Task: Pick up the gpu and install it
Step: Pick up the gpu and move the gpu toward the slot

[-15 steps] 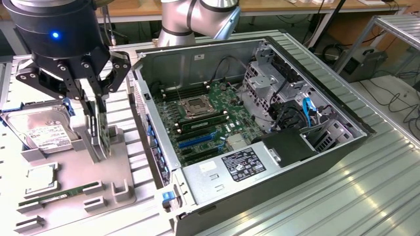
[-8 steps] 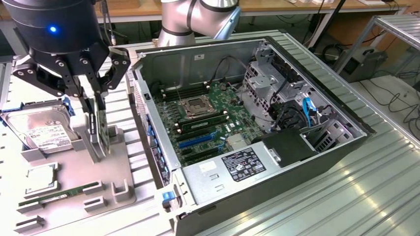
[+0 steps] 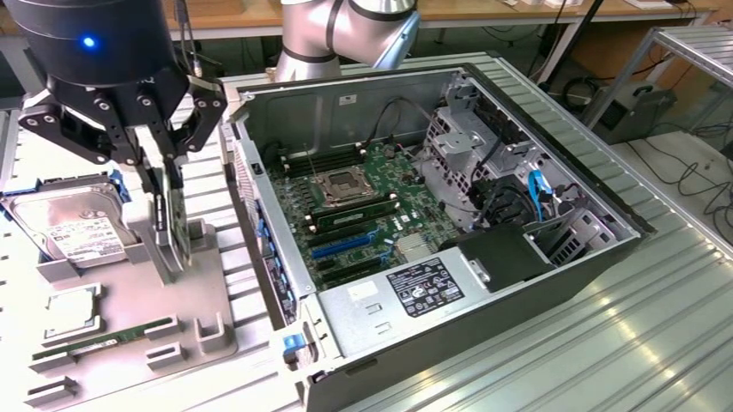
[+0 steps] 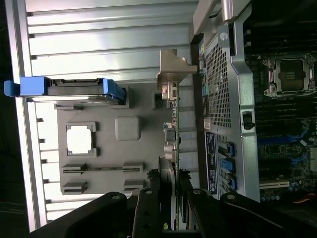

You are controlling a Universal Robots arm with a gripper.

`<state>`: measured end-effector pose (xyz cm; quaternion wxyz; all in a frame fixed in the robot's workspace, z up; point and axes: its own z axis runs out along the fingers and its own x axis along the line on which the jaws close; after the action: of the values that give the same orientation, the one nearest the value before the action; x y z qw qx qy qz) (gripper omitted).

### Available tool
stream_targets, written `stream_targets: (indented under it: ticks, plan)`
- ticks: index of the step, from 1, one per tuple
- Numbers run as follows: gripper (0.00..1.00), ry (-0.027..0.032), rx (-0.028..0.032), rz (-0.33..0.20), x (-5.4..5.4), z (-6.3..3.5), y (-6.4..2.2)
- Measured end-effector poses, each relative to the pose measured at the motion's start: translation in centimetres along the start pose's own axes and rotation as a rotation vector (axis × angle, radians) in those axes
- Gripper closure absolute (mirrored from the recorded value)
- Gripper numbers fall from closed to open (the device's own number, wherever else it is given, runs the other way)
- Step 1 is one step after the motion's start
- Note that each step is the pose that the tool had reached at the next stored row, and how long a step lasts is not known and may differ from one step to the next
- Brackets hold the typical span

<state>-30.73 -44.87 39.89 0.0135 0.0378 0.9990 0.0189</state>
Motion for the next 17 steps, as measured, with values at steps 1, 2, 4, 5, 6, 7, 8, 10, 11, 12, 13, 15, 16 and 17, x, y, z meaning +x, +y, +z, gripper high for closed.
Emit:
stream_targets:
  ticks: [1,2,4,5,6,7,8,10,11,12,13,15,16,17]
  plan:
    - [0.74,-0.0001,0.0,0.0,0.0,-0.06,0.0]
    - [0.74,0.0,0.0,0.0,0.0,-0.13,0.01]
    - [0.74,0.0,0.0,0.0,0.0,-0.29,0.01]
    - [0.74,0.0,0.0,0.0,0.0,-0.37,0.01]
    - [0.74,0.0,0.0,0.0,0.0,-0.43,0.02]
    - [0.74,0.0,0.0,0.0,0.0,-0.49,0.02]
    - [0.74,-0.0001,0.0,0.0,0.0,-0.56,0.02]
    - [0.74,0.0,0.0,0.0,0.0,-0.7,0.03]
    - [0.74,0.0,0.0,0.0,0.0,-0.77,0.03]
    - [0.74,0.0,0.0,0.0,0.0,-0.84,0.03]
    - [0.74,0.0,0.0,0.0,0.0,-0.91,0.04]
    - [0.74,0.0,0.0,0.0,0.0,-1.06,0.04]
    - [0.74,0.0,0.0,0.0,0.0,-1.13,0.04]
    - [0.74,0.0,0.0,0.0,0.0,-1.22,0.05]
